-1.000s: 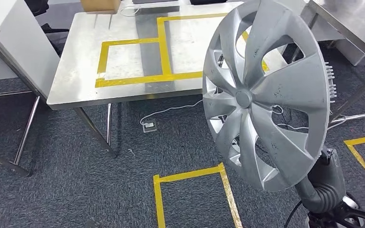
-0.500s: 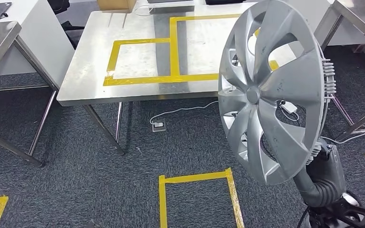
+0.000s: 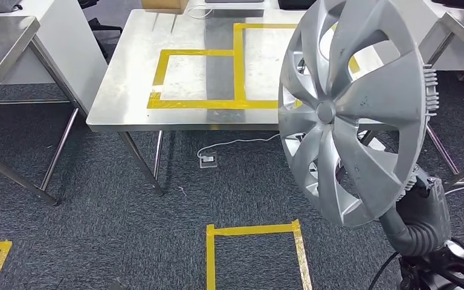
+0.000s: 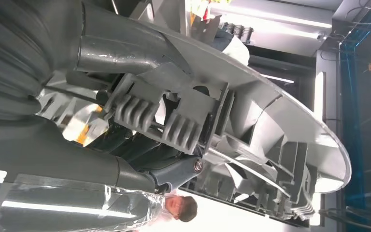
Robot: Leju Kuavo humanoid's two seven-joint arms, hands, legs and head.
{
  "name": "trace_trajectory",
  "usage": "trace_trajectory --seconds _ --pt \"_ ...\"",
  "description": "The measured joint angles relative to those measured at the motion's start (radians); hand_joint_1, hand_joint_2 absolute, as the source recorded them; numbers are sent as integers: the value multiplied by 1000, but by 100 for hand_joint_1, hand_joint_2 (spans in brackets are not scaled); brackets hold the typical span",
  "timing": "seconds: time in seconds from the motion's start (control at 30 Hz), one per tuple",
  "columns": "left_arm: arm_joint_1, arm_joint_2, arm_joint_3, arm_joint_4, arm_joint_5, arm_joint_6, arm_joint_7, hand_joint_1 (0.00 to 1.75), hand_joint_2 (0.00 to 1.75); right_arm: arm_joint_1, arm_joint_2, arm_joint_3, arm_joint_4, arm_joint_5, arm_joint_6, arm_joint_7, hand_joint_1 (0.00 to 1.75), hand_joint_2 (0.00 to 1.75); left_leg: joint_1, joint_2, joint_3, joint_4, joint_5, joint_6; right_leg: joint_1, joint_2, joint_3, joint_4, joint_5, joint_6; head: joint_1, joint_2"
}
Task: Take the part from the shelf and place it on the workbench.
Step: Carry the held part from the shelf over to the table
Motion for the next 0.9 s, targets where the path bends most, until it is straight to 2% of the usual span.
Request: trace_trajectory --seconds 0.07,0.1,0.13,0.17,0.23,0.3,0.37,0.43,0.5,0.53,0.57,0.63,0.67,0.7,0.77,0.83,0.87,0.9 --pt "0 0 2 5 0 0 0 0 175 -10 -4 -4 0 1 -1 -2 175 175 1 -9 4 8 -8 -8 -4 0 54 -134 67 19 0 0" --pt "-1 0 3 7 0 0 0 0 175 -15 -6 -5 1 1 -1 -2 175 175 -1 -12 4 14 -13 -14 -4 1 85 -200 94 21 0 0" --pt "-1 0 3 8 0 0 -1 0 175 -18 -8 -6 1 1 -2 -3 175 175 -3 -15 3 20 -19 -19 -4 2 105 -243 110 16 0 0" --pt "-1 0 4 8 1 0 -1 0 175 -20 -9 -7 2 1 -2 -4 175 175 -5 -16 2 24 -23 -24 -3 3 114 -260 115 8 -1 0" --pt "-1 0 6 9 1 0 -1 0 175 -24 -10 -10 2 2 -3 -4 175 175 -5 -17 0 28 -27 -29 -2 4 116 -260 116 -9 -1 0" --pt "-1 1 7 9 2 0 -1 0 175 -29 -10 -13 3 2 -4 -4 175 175 -2 -9 -8 54 -47 -39 -6 4 119 -261 115 -19 -3 0" --pt "-1 1 7 10 2 0 -1 0 175 -32 -10 -15 3 2 -4 -4 175 175 3 0 -49 146 -101 -53 -9 3 123 -262 114 -28 -4 0" --pt "0 1 8 11 2 0 -1 0 175 -32 -10 -16 3 2 -4 -4 175 175 9 4 -117 279 -155 -61 -7 3 124 -262 112 -33 -4 0" --pt "0 1 8 12 2 0 -1 0 175 -32 -10 -17 3 2 -4 -4 175 175 12 4 -153 342 -164 -63 -5 3 125 -261 110 -35 -4 0" --pt "0 1 9 13 2 0 -1 0 175 -32 -10 -17 4 3 -4 -4 175 175 13 5 -148 326 -146 -61 -5 3 127 -261 110 -36 -5 0" --pt "0 1 9 13 2 0 -1 0 175 -33 -10 -17 4 4 -5 -5 175 175 13 5 -128 282 -117 -58 -4 3 129 -262 108 -36 -4 0" --pt "-1 2 9 13 2 0 -2 0 175 -35 -11 -17 4 6 -6 -6 175 175 11 9 -60 142 -51 -46 0 3 136 -262 105 -34 -4 0" --pt "-3 2 9 14 2 0 -2 0 175 -37 -11 -17 5 7 -7 -7 175 175 8 12 -33 84 -31 -39 2 3 138 -262 103 -32 -4 0" --pt "-4 3 10 14 1 0 -2 0 175 -39 -12 -18 5 7 -8 -8 175 175 5 13 -17 50 -23 -34 5 3 138 -262 101 -29 -4 0" --pt "-7 4 10 16 1 1 -2 0 175 -43 -14 -18 7 8 -9 -10 175 175 -1 14 -13 37 -25 -26 5 2 138 -265 100 -18 -4 0" --pt "-7 5 12 17 1 2 -2 0 175 -46 -16 -19 8 8 -10 -11 175 175 2 12 -3 22 -19 -16 3 2 133 -256 94 -10 -3 0" --pt "-8 6 12 18 1 2 -2 0 175 -48 -18 -19 8 8 -11 -12 175 175 4 12 3 13 -15 -11 3 2 120 -230 81 -10 -2 0" --pt "-10 6 13 19 1 2 -2 0 175 -49 -19 -19 9 8 -11 -12 175 175 6 12 8 7 -13 -7 2 3 95 -181 61 -13 -1 0"
